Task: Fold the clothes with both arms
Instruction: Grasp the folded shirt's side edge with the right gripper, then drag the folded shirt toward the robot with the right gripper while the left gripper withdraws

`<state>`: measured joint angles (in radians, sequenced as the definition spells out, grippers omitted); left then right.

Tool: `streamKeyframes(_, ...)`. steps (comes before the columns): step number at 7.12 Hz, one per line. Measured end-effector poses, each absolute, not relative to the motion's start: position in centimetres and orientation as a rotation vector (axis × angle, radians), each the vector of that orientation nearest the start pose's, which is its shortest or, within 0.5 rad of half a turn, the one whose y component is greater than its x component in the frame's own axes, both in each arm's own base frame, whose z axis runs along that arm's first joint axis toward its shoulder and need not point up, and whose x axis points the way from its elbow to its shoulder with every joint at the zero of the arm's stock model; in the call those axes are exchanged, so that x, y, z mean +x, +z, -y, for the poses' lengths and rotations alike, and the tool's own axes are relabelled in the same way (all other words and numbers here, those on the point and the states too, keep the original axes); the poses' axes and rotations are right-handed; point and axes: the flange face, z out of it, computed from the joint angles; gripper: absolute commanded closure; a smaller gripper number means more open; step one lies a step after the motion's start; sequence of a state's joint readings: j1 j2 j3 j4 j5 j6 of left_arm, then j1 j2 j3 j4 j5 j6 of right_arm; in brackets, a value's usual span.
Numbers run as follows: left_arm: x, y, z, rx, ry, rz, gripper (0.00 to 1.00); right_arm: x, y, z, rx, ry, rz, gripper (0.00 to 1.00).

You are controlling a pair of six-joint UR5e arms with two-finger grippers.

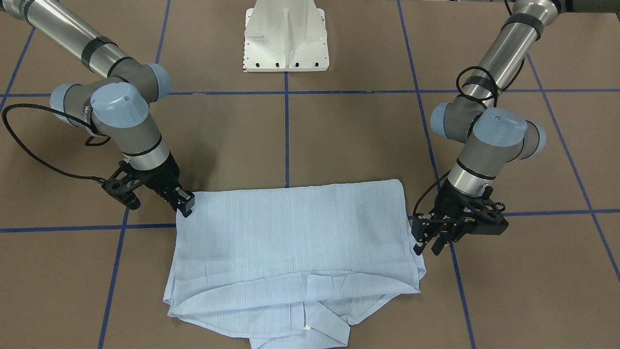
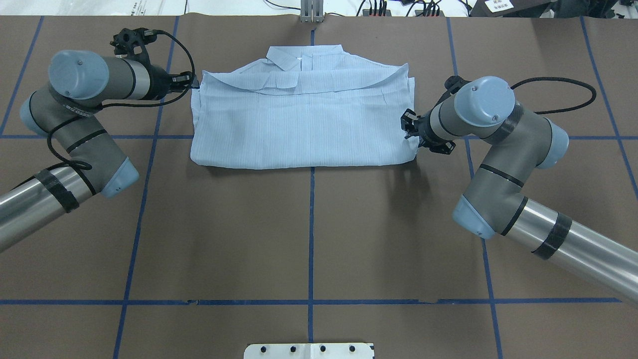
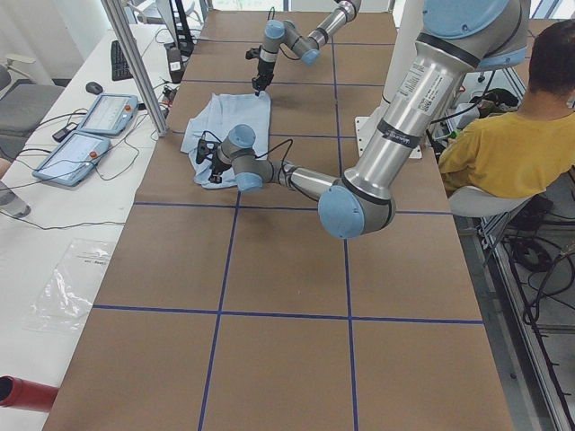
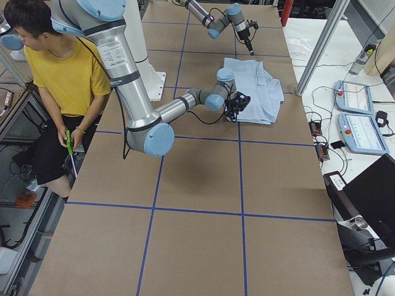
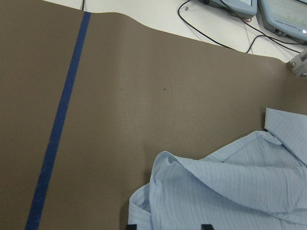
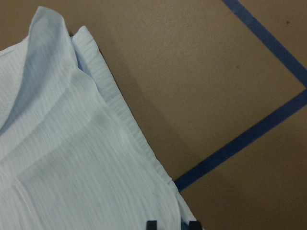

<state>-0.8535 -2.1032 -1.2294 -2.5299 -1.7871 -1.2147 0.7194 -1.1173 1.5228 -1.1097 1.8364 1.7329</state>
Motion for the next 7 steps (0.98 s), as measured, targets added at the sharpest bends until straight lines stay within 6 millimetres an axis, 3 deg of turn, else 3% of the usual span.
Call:
streamKeyframes(3,39.6,40.2,62.4,0.496,-0.315,-1.057,0.45,-43.6,36.1,52.4,-0.004,0.694,0.943,1.00)
streamKeyframes(4,39.6,40.2,62.4,0.496,-0.316,-1.058,0.46,-42.1,34.5,50.8,-0.023,0.678,0.961,1.00)
streamKeyframes(6,39.6,40.0,62.4,0.495,-0.320,-1.062,0.44,-38.4,29.2,45.7,-0.091,0.661,0.975,1.00)
streamKeyframes(7,39.6,39.7,62.4,0.496,-0.321,-1.066,0.44,-37.7,27.2,42.7,-0.136,0.671,0.979,1.00)
